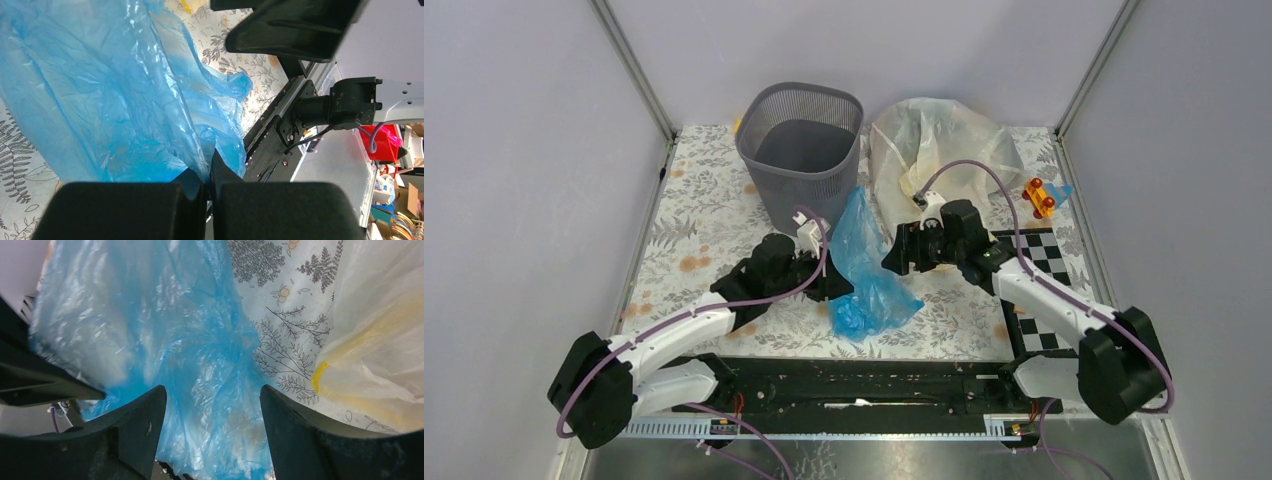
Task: Put the trash bags into the trash bin
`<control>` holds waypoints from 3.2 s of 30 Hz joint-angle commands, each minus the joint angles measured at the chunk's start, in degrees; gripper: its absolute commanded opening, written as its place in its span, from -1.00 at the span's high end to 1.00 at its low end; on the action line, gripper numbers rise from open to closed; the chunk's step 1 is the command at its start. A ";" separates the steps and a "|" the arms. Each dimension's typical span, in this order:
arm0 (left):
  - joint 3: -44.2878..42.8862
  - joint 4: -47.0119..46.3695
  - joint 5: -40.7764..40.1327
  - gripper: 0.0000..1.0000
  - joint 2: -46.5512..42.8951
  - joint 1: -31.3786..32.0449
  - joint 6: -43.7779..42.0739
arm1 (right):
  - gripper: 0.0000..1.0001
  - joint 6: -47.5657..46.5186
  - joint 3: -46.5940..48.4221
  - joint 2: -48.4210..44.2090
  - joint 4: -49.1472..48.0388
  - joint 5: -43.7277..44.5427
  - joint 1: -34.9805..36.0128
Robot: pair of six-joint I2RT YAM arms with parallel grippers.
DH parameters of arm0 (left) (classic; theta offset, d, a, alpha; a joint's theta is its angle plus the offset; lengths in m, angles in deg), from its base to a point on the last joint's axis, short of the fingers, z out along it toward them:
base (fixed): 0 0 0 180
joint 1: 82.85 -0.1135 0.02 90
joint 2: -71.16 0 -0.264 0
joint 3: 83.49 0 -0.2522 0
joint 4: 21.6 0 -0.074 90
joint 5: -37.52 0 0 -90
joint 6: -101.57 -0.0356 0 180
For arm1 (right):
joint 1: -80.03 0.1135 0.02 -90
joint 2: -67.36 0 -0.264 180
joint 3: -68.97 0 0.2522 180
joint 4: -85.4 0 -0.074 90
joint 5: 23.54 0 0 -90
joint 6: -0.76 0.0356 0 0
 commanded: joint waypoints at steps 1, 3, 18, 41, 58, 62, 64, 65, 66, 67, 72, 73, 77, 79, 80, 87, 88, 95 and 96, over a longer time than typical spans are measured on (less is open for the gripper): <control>0.98 -3.48 1.39 1.00 -2.36 -0.24 -1.70 | -0.51 -1.99 3.05 4.84 -3.36 -0.91 1.15; 1.43 -3.71 0.96 1.00 -3.04 -0.27 -1.63 | -0.51 -2.33 3.43 6.72 -3.31 -0.25 1.58; 2.38 -1.64 -2.15 1.00 -5.46 -0.23 -2.18 | 0.85 -4.33 6.14 11.73 -2.43 4.35 3.56; -2.81 -15.52 -10.96 -0.02 7.30 -0.15 -1.29 | 1.00 -7.31 42.36 -9.61 28.45 -7.49 3.53; -0.27 0.78 -21.76 -0.97 -12.14 -0.26 3.14 | 1.00 -6.05 9.62 -10.93 23.42 -20.47 5.00; -3.79 -1.40 -16.97 -0.97 -5.52 -0.24 2.06 | 1.00 -2.65 3.20 -14.59 21.04 -19.59 5.97; -5.34 -4.75 -13.28 -0.97 -1.51 -0.23 1.85 | 0.97 -1.09 0.89 -16.36 20.55 -19.11 6.25; -5.90 -6.51 -11.76 -0.97 0.73 -0.16 1.85 | 0.95 -0.52 -0.07 -17.23 20.39 -18.64 6.28; -6.33 -8.46 -10.69 -0.97 2.54 -0.13 2.01 | 0.94 -0.25 -0.84 -18.26 20.39 -18.13 6.30; -6.82 -10.14 -9.13 -0.97 4.16 -0.07 2.06 | 0.94 0.08 -1.55 -19.62 20.13 -17.52 6.30; -9.56 -18.53 -2.33 -0.97 10.18 0.43 2.48 | 0.93 1.10 -2.57 -21.46 19.30 -17.36 6.23; -9.66 -20.21 -1.41 -0.97 10.44 0.72 2.38 | 0.93 1.00 -2.42 -21.19 19.50 -17.46 6.27; -9.54 -24.98 0.97 -0.97 10.31 1.17 2.25 | 0.95 0.60 -2.29 -20.15 19.67 -17.67 6.25; -10.07 -25.59 1.25 -0.96 10.36 1.12 2.28 | 0.95 0.56 -2.30 -20.03 19.59 -17.85 6.32; -10.35 -26.00 1.66 -0.94 10.44 1.14 2.33 | 0.95 0.55 -2.27 -19.95 19.54 -17.94 6.31; -14.70 -27.46 6.54 -0.51 16.45 1.21 2.91 | 0.95 0.49 -1.94 -19.94 19.34 -18.29 6.27; -15.35 -27.61 6.86 -0.39 17.48 1.24 3.14 | 0.95 0.49 -1.90 -20.02 19.27 -18.37 6.30; -18.79 -31.63 10.89 0.27 24.43 1.26 6.52 | 0.91 0.70 -1.48 -20.05 19.37 -17.69 6.26; -18.87 -30.55 10.32 0.54 24.69 1.14 6.05 | 0.78 0.40 -1.11 -20.23 20.05 -16.73 6.24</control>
